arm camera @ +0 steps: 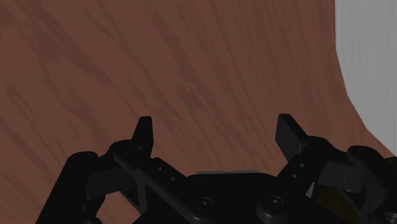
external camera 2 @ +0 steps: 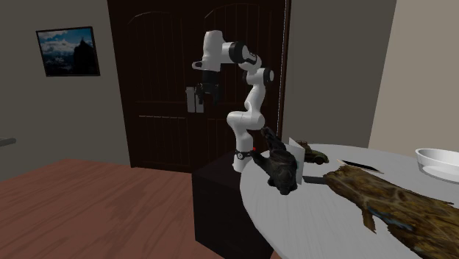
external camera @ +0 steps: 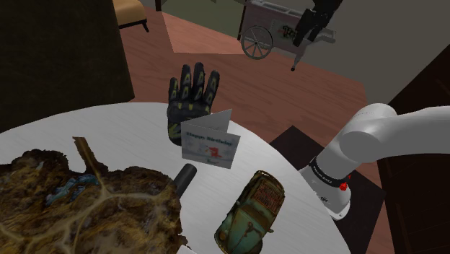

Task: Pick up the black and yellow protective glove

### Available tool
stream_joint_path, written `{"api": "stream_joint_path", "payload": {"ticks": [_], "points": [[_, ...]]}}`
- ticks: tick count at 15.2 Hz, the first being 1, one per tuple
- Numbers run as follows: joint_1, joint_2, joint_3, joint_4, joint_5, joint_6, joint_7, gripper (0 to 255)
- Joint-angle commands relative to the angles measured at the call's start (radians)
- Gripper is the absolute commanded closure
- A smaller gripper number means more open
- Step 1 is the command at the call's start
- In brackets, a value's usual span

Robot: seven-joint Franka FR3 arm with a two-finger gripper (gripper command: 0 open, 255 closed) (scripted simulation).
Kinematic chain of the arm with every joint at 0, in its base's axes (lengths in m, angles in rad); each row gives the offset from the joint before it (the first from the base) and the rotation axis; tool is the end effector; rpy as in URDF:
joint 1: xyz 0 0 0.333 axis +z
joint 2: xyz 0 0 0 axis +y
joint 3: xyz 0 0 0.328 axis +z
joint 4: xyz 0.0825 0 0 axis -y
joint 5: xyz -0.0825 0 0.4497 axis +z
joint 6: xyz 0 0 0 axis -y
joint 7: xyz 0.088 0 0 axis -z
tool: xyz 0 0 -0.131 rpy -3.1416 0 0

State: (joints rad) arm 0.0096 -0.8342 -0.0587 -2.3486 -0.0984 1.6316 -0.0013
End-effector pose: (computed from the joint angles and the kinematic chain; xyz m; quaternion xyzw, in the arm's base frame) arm 0.3588 -0.0348 0.6019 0.9978 -0.0154 0.0576 0.0284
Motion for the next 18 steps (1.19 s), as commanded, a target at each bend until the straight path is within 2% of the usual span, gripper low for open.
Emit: {"api": "stream_joint_path", "payload": {"ticks": [1, 10, 18], "points": [[0.0, 0.0, 0.0, 0.0, 0.0, 0.0, 0.0, 0], [0.014, 0.067, 0.17, -0.077, 0.202, 0.094, 0.345, 0], [0.027, 0.227, 0.318, -0.053, 0.365, 0.232, 0.632, 0]]}}
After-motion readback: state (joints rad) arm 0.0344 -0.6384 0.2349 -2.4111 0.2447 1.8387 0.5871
